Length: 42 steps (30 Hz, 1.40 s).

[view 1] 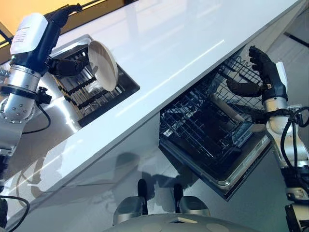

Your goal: Pick up plates and place into dishwasher.

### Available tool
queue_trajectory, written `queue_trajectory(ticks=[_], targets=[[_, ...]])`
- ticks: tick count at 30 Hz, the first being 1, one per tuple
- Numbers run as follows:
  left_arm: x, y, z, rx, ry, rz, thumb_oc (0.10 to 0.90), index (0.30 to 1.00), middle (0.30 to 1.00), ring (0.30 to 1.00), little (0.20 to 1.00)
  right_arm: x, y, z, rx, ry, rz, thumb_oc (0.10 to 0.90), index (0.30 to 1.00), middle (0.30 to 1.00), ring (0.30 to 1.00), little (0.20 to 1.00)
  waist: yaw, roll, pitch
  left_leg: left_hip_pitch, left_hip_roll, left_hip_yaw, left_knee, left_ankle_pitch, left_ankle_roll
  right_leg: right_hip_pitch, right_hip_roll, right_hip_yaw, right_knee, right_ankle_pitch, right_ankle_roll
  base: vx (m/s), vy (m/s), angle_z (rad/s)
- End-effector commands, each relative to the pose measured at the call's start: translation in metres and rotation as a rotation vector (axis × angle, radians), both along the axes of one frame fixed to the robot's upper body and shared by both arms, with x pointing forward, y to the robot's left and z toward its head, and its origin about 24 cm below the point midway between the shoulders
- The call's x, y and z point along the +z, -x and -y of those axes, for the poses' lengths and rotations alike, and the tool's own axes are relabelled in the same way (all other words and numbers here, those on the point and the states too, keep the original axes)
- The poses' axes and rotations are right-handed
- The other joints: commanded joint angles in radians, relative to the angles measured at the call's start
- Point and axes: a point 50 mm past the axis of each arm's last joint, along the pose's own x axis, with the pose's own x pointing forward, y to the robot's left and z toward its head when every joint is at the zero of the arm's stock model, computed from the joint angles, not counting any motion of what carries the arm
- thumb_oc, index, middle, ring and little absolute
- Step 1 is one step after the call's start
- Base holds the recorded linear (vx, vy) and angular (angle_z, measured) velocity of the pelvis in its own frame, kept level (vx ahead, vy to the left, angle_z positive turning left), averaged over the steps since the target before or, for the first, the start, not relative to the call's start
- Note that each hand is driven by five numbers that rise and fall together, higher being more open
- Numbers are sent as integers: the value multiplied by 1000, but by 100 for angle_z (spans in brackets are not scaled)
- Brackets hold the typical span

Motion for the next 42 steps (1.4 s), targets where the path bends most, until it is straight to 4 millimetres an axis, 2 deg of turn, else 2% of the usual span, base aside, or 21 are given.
queue_trajectory(ticks=[1,6,7,14,21,26,35,36,37,38,42], targets=[[37,-4,-11,107,-99,103,800,900,900,900,900,42,12,-1,80,39,207,800,900,900,900,900,-37,25,-169,51,-77,30,2,-137,37,-33,52,-9,41,-26,44,-8,80,-15],[47,-9,-15,205,-233,91,800,900,900,900,900,38,14,-13,186,3,182,800,900,900,900,900,-56,35,-172,50,-80,47,2,-140,44,-45,52,8,49,-21,49,7,84,-13],[47,-11,-19,262,-325,63,800,900,900,900,900,37,14,-21,247,-24,178,800,900,900,900,900,-70,43,-173,50,-83,54,2,-141,47,-51,52,18,50,-17,52,24,76,-13],[42,-25,-30,411,-564,-87,800,900,900,900,900,37,18,-36,342,-50,189,800,900,900,900,900,-94,60,-175,43,-88,76,2,-146,58,-78,53,55,63,-5,63,37,79,-21],[30,-35,-34,466,-644,-200,800,900,900,900,900,45,20,-39,357,-36,223,800,900,900,900,900,-110,64,-173,39,-92,87,2,-149,66,-97,54,82,76,1,72,44,57,-13],[17,-40,-44,547,-708,-380,800,900,900,900,900,47,22,-38,357,-34,237,800,900,900,900,900,-118,66,-171,35,-96,89,2,-153,73,-114,54,98,90,7,78,34,43,-10],[8,-49,-46,625,-771,-567,800,900,900,900,900,50,20,-42,371,-32,233,800,900,900,900,900,-126,67,-164,31,-97,94,2,-154,77,-129,53,107,100,13,83,3,17,-8],[7,-49,-47,641,-793,-586,737,846,846,846,837,51,20,-43,376,-32,229,800,900,900,900,900,-128,67,-163,31,-97,94,2,-154,77,-129,54,108,100,13,83,0,0,0],[6,-51,-47,645,-837,-591,256,434,434,434,356,51,19,-43,378,-29,229,800,900,900,900,900,-130,68,-164,30,-96,95,2,-154,77,-130,54,108,99,14,84,0,0,0],[6,-51,-46,645,-850,-591,111,309,309,309,211,51,19,-43,379,-30,229,800,900,900,900,900,-130,67,-164,30,-96,95,2,-155,77,-130,54,108,100,15,84,0,0,0],[7,-53,-44,669,-988,-586,100,300,300,300,200,53,19,-44,384,-36,234,800,900,900,900,900,-130,65,-165,29,-96,96,2,-156,77,-131,55,106,98,14,84,-3,-4,-1]])
